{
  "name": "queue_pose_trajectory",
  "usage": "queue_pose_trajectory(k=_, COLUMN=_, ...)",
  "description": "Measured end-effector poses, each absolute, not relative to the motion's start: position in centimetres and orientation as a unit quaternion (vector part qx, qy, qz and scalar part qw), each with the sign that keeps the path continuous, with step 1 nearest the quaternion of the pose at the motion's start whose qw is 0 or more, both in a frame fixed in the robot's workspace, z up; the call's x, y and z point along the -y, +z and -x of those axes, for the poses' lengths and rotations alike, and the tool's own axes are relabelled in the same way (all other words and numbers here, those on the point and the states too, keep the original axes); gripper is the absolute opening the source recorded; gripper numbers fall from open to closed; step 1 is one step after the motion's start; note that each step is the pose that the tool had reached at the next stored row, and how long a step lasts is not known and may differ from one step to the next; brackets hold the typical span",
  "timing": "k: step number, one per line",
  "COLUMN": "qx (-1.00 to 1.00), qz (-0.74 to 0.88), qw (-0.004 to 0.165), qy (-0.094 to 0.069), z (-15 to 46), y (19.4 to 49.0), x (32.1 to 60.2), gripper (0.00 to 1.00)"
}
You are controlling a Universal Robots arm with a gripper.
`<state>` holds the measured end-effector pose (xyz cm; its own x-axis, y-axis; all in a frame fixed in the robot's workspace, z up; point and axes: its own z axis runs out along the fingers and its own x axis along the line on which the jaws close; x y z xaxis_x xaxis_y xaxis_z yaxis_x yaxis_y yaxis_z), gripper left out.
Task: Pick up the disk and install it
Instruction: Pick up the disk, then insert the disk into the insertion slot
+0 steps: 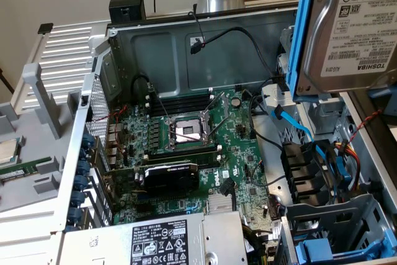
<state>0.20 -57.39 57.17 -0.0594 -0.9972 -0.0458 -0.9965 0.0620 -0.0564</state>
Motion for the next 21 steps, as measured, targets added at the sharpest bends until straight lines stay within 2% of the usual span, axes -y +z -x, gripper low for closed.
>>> queue_pose_trajectory(k=21, qx=-0.728, qz=0.684, qw=0.038, qy=-0.002, z=-0.2, y=57.17, x=58.05, gripper=0.36)
